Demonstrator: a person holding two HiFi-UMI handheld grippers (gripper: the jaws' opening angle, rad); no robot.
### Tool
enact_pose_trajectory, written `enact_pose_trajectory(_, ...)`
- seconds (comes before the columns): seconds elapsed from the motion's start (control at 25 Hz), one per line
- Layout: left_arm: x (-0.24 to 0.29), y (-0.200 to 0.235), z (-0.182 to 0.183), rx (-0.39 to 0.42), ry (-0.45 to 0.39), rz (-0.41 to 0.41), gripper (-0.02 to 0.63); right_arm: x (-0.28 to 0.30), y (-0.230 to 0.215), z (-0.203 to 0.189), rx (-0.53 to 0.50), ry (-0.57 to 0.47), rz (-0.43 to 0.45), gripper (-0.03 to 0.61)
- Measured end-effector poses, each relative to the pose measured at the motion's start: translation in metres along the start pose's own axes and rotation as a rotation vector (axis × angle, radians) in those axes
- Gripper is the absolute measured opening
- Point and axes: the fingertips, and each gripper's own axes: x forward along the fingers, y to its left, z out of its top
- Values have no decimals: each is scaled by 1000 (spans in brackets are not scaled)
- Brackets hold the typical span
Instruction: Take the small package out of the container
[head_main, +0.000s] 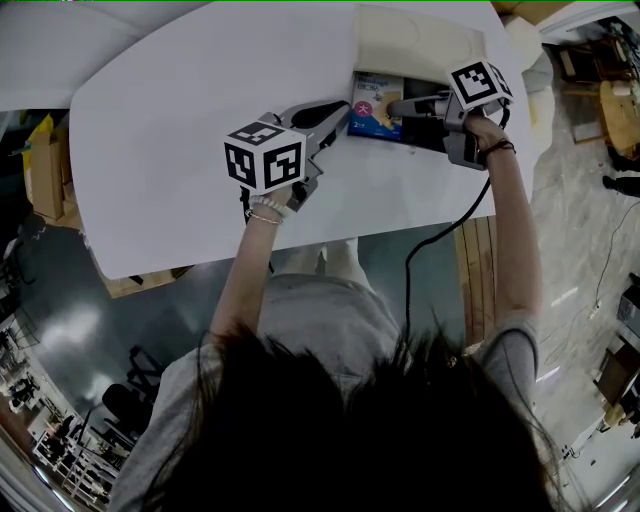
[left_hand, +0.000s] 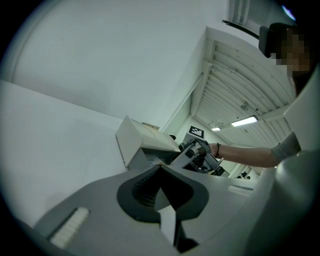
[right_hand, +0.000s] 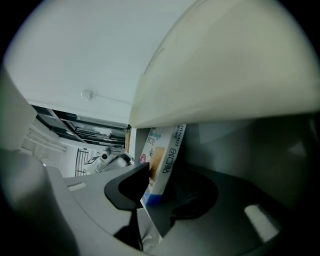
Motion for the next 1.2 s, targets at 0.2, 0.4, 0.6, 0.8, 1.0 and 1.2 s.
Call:
enact_pose_trajectory(0.2,0,-2,0,-1,0,0,-9,-5,0,1,16,-7,19,149)
enact_pose_trajectory(0.4,-2,-5,2,4,-2,-7,-9,-6,-1,1,47,1,27,141)
enact_pose_trajectory(0.6,-3,-8,1,17,4,-14,-9,-8,0,2,89,18,36,130)
enact_pose_trajectory(0.8,-5,-10,-3,22,14,-21,-9,-10,3,2,116,9,56,127)
enact_pose_trajectory(1.0,-6,-11,-4,25,17,-25,-9,-10,2,2,136,14,64,124)
enact_pose_trajectory(1.2,-8,-10,-5,26,20,-29,-9,-12,7,3,149,19,75,121)
